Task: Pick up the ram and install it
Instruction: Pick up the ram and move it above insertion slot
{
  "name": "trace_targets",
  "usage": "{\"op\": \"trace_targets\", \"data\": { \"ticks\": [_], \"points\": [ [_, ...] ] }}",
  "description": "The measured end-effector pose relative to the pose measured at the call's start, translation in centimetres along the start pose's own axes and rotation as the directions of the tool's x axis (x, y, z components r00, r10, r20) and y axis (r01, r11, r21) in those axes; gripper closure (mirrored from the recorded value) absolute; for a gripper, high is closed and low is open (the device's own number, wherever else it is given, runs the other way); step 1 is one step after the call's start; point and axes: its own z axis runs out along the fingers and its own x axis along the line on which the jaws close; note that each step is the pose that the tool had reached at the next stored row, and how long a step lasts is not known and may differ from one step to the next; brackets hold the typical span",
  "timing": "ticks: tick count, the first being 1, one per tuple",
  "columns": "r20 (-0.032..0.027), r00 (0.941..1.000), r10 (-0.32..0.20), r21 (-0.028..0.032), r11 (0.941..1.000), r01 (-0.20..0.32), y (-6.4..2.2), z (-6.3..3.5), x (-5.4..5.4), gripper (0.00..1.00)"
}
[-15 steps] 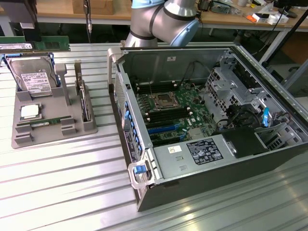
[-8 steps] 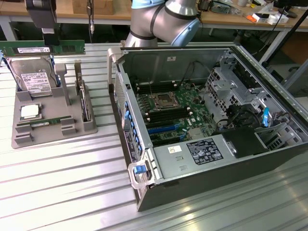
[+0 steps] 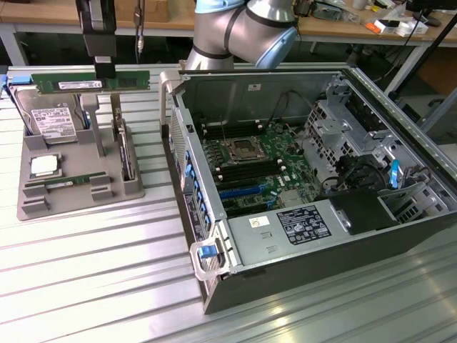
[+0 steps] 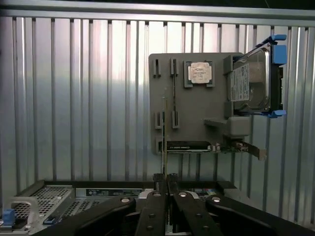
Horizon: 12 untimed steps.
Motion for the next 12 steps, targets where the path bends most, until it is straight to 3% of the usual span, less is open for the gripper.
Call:
{"op": "trace_targets", "data": {
  "ticks": [9, 12],
  "points": [
    [0.0000, 1.0000, 0.000, -0.0004, 1.0000, 0.000, -3.57, 0.93, 0.1, 0.88],
    [-0.0001, 1.0000, 0.000, -0.0006, 1.0000, 0.000, -4.26, 1.09, 0.1, 0.88]
  ]
}}
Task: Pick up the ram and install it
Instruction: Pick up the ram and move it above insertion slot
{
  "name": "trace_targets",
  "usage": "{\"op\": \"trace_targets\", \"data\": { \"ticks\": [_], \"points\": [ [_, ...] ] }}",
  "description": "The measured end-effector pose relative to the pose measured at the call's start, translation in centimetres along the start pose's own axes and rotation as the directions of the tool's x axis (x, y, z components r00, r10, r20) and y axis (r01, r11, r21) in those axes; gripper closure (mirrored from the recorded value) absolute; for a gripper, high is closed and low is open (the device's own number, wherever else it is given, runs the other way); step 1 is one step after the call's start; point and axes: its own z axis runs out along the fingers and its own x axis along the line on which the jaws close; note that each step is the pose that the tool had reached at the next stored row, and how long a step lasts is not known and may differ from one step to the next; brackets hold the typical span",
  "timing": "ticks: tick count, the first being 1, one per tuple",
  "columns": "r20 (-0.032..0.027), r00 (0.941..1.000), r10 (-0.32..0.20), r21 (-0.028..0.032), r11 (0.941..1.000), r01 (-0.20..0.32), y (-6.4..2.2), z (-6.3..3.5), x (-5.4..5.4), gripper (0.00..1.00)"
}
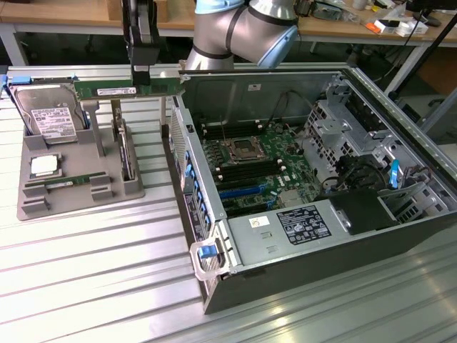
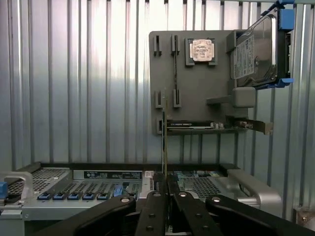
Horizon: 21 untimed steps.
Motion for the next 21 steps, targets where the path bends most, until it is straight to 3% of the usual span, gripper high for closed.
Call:
{"op": "trace_targets", "data": {
  "ticks": [7, 14, 16, 21],
  "points": [
    [0.0001, 1.0000, 0.000, -0.0008, 1.0000, 0.000, -2.64, 0.46, 0.1, 0.88],
    [0.0001, 1.0000, 0.000, -0.0025, 1.0000, 0.000, -6.40, 0.97, 0.1, 0.88],
    [0.0001, 1.0000, 0.000, -0.0027, 1.0000, 0.000, -6.91, 1.02, 0.2, 0.88],
    [0.0001, 1.0000, 0.000, -0.0038, 1.0000, 0.000, -9.77, 1.30, 0.2, 0.88]
  ]
}}
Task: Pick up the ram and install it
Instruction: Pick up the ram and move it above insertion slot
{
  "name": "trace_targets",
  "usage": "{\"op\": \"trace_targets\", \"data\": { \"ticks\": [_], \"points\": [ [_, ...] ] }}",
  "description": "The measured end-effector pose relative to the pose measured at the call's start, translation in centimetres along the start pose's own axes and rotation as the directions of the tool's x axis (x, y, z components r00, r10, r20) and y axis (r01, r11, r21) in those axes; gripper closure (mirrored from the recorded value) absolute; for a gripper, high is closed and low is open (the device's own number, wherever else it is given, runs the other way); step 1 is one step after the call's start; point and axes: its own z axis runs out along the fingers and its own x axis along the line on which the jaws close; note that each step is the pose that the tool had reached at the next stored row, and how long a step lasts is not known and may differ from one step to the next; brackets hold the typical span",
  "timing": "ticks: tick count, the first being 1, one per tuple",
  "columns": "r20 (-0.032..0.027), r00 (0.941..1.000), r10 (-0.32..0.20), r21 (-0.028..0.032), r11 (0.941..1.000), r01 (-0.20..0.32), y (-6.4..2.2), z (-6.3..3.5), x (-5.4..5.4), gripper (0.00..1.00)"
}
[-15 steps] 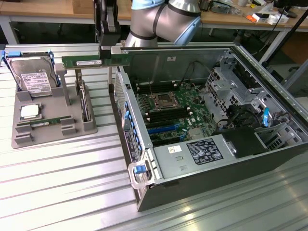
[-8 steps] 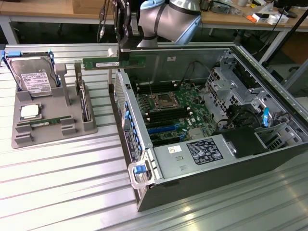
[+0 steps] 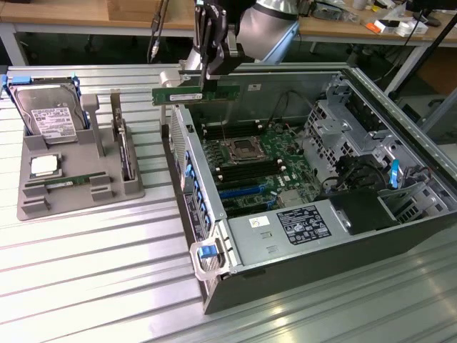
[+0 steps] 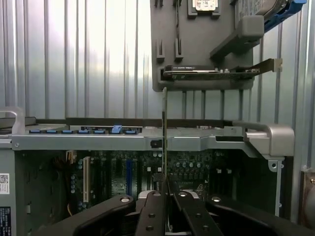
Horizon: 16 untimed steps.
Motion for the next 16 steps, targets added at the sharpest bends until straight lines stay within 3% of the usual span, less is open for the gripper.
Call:
{"op": "trace_targets", "data": {
  "ticks": [8, 15, 16],
  "points": [
    [0.0000, 1.0000, 0.000, -0.0016, 1.0000, 0.000, -4.35, 0.36, 0.1, 0.88],
    [0.0000, 1.0000, 0.000, -0.0026, 1.0000, 0.000, -8.45, 0.72, 0.2, 0.88],
    [0.0000, 1.0000, 0.000, -0.0028, 1.0000, 0.000, -9.37, 0.80, 0.2, 0.88]
  ]
}}
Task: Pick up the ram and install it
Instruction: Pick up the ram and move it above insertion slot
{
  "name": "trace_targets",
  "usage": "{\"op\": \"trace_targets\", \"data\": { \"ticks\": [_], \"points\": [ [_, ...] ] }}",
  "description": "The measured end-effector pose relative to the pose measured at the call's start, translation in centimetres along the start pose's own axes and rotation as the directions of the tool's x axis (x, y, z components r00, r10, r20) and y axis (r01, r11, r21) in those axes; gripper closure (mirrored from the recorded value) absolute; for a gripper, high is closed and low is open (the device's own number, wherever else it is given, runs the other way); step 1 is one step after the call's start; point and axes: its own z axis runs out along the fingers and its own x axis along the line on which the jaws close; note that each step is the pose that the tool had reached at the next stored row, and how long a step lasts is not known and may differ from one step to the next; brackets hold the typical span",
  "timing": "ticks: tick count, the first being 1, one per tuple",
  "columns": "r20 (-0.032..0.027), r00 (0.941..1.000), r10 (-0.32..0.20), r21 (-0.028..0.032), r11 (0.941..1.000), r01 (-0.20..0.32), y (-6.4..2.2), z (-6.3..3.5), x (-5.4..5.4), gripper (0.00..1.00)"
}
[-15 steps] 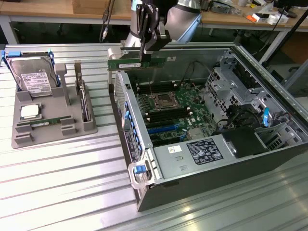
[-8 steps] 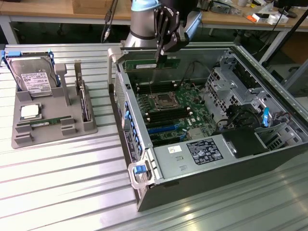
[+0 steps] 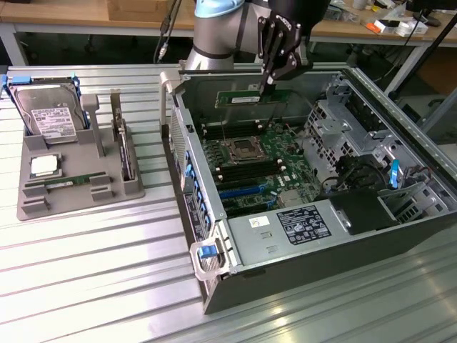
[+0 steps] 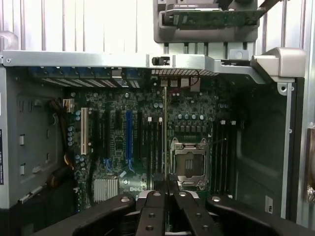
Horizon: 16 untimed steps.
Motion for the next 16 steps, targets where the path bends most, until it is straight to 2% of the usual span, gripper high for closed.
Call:
{"op": "trace_targets", "data": {
  "ticks": [6, 16],
  "points": [
    [-0.0002, 1.0000, 0.000, -0.0006, 1.0000, 0.000, -3.53, 0.27, 0.1, 0.88],
    [0.0001, 1.0000, 0.000, -0.0010, 1.0000, 0.000, -8.30, 0.45, 0.2, 0.88]
  ]
}}
